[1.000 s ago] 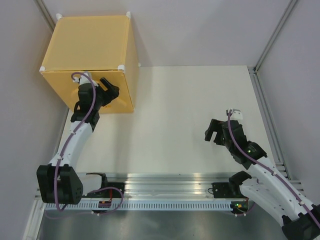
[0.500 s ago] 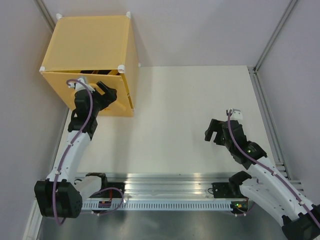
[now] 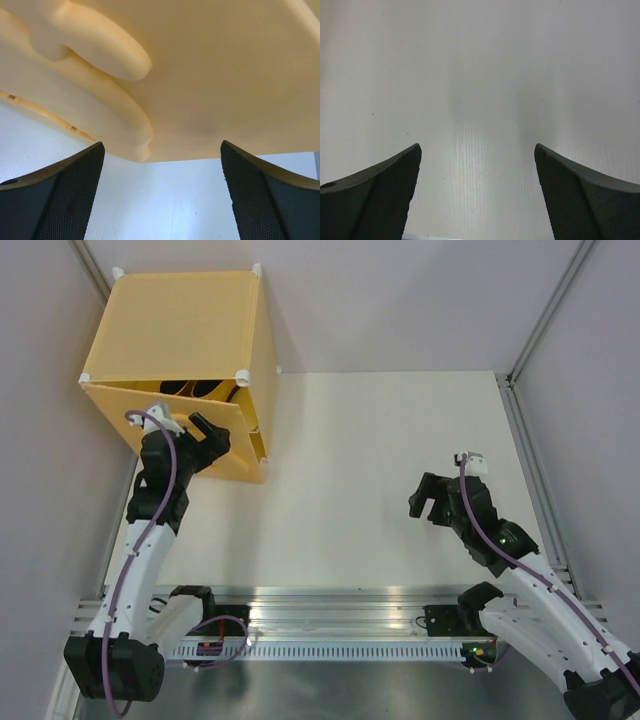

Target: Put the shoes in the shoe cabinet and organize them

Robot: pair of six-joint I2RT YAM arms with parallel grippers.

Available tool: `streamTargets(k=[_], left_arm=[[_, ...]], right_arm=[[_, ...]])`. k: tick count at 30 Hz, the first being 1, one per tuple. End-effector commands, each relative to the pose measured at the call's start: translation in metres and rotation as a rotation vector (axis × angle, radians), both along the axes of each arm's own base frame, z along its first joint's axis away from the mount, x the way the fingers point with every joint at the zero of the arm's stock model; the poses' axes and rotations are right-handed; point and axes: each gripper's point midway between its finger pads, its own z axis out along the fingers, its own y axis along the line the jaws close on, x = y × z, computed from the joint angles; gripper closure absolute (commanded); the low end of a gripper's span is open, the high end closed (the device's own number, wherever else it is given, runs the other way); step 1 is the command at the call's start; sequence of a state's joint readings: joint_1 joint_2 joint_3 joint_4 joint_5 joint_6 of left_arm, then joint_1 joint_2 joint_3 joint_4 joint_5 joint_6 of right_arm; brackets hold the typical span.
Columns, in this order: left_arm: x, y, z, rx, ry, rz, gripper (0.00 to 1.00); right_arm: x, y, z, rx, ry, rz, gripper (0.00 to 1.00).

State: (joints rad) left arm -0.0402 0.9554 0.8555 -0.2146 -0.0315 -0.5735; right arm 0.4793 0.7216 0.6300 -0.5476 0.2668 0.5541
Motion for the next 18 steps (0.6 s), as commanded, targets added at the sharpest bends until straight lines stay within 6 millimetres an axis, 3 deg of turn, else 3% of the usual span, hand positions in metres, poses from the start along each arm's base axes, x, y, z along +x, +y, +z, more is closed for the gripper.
streamTargets(k=[1, 9, 14, 18], left_arm=[[-0.01, 0.008, 0.018, 0.053, -0.023, 0.013, 0.0], [-0.025, 0.009, 0.021, 0.07, -0.012, 0.006, 0.0], [-0.045, 0.007, 0.034, 0.089, -0.022, -0.019, 0.0], [-0.071, 0.011, 0.056, 0.16, -0.046, -0.041, 0.0]], right_arm=[[0.008, 0.0, 0.031, 0.01, -0.063, -0.003, 0.02], [0.008, -0.001, 0.047, 0.01, -0.094, -0.001, 0.02], [0.007, -0.007, 0.058, -0.008, -0.11, -0.009, 0.02], [0.003, -0.015, 0.092, -0.01, -0.168, -0.026, 0.02]])
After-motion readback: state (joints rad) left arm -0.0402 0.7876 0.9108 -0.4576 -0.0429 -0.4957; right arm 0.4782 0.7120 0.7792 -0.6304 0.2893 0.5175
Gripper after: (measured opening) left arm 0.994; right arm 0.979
